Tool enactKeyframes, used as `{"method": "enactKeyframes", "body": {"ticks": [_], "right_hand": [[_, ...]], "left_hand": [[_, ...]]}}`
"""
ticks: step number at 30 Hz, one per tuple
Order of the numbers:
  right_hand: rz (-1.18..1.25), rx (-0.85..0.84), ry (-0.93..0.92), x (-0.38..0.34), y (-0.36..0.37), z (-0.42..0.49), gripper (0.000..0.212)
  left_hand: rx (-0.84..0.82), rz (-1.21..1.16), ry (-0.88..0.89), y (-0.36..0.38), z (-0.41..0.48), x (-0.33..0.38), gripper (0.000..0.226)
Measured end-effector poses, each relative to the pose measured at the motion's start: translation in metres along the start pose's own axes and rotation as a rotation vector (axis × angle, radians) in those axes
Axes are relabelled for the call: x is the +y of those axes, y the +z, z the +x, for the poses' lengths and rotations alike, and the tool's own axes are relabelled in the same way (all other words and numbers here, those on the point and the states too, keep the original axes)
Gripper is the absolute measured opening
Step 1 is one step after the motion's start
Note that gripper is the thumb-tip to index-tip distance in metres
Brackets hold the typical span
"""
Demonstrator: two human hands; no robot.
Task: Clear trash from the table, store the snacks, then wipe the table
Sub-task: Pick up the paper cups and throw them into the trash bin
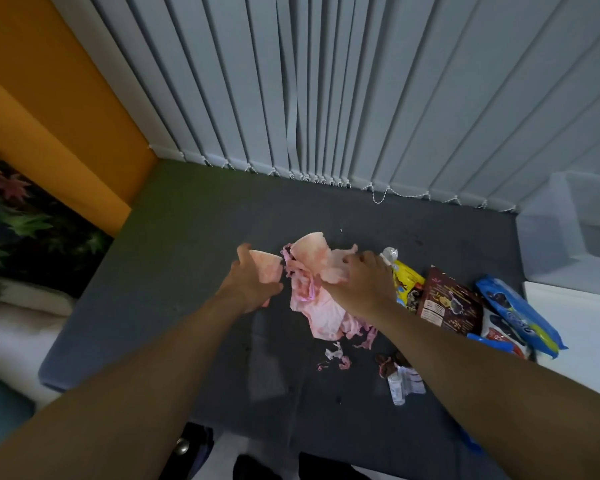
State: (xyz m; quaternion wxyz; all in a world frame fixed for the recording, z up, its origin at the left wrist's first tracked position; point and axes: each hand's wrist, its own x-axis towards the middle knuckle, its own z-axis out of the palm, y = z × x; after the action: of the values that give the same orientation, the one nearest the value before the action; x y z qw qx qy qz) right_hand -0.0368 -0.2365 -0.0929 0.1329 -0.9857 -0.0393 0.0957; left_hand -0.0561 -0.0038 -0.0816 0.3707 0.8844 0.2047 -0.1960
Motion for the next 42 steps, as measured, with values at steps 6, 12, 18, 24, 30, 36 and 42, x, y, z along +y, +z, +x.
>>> {"method": "enactKeyframes", "body": {"ticks": [6,12,18,24,30,36,42], "right_hand": [[0.341,0.173,-0.170,-0.017,-0.004,0.021,0.040],[0.370,-0.011,-0.177,-0.039,-0.009,0.051,0.043],[0.142,-0.204,-0.224,-0.044,-0.011,0.069,0.026],[0.205,-0.034,-0.187,-0.048,-0.022,0.069,0.009],[0.234,0.093,-0.251,-0.055,-0.042,0.062,0.018],[0.301,0.091,-0.338,-0.083,-0.049,0.047,0.013],[0.311,0.038,-0.476,-0.145,-0.041,0.019,0.013]], "left_hand": [[0.019,-0.022,-0.051,-0.003,0.004,0.002,0.099],[0.020,-0.032,-0.065,-0.004,0.009,-0.001,0.093],[0.030,-0.022,-0.083,-0.009,0.007,-0.005,0.090],[0.153,0.016,-0.094,-0.021,-0.006,-0.002,0.089],[0.182,-0.008,-0.044,-0.040,-0.021,-0.005,0.056],[0.231,-0.043,-0.067,-0.068,-0.046,-0.018,0.056],[0.281,-0.091,-0.121,-0.103,-0.079,-0.064,0.068]]}}
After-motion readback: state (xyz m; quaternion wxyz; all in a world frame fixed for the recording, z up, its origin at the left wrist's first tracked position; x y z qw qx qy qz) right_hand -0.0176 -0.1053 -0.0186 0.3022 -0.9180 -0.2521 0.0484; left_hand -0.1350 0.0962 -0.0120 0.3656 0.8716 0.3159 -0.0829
